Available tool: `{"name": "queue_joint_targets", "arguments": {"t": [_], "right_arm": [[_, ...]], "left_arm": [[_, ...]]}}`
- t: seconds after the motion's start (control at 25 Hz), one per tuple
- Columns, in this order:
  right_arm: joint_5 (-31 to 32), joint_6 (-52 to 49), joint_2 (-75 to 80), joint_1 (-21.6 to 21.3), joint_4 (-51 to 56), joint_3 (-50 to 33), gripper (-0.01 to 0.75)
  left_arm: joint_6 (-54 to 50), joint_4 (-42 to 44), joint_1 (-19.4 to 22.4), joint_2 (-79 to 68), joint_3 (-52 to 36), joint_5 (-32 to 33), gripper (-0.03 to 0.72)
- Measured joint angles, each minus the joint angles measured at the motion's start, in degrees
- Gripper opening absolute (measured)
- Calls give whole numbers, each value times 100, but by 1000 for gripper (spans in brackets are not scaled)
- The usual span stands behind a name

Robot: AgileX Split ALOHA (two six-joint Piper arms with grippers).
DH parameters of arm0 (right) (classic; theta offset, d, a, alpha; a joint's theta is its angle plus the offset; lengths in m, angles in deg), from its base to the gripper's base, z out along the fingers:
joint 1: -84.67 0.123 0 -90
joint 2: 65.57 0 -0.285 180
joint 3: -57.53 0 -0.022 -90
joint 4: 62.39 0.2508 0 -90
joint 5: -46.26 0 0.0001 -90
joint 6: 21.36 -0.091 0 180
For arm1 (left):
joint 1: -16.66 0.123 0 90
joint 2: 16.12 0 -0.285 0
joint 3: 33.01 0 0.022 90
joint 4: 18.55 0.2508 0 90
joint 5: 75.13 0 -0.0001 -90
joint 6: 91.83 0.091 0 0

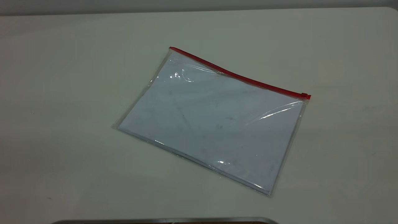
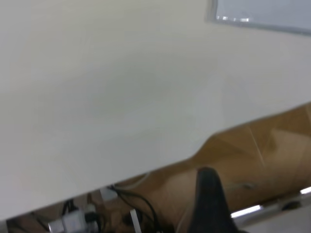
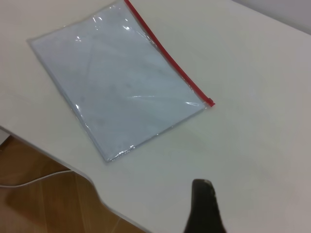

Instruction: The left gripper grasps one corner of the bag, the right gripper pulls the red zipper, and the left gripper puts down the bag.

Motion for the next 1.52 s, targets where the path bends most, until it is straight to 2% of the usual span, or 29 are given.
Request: {"name": "queue_joint_targets", "arguments": {"t": [0.8,1.08,1.52], "right_arm": [[0,5,0,0,22,0,579],[0,5,0,0,31,0,579],[0,5,0,0,39,0,579]], "left_arm": [[-142,5,8,75,-105,-84,588],[-136,0,865,697,-105,-88,588],[-145,0,950,1327,-105,-64,588]]}}
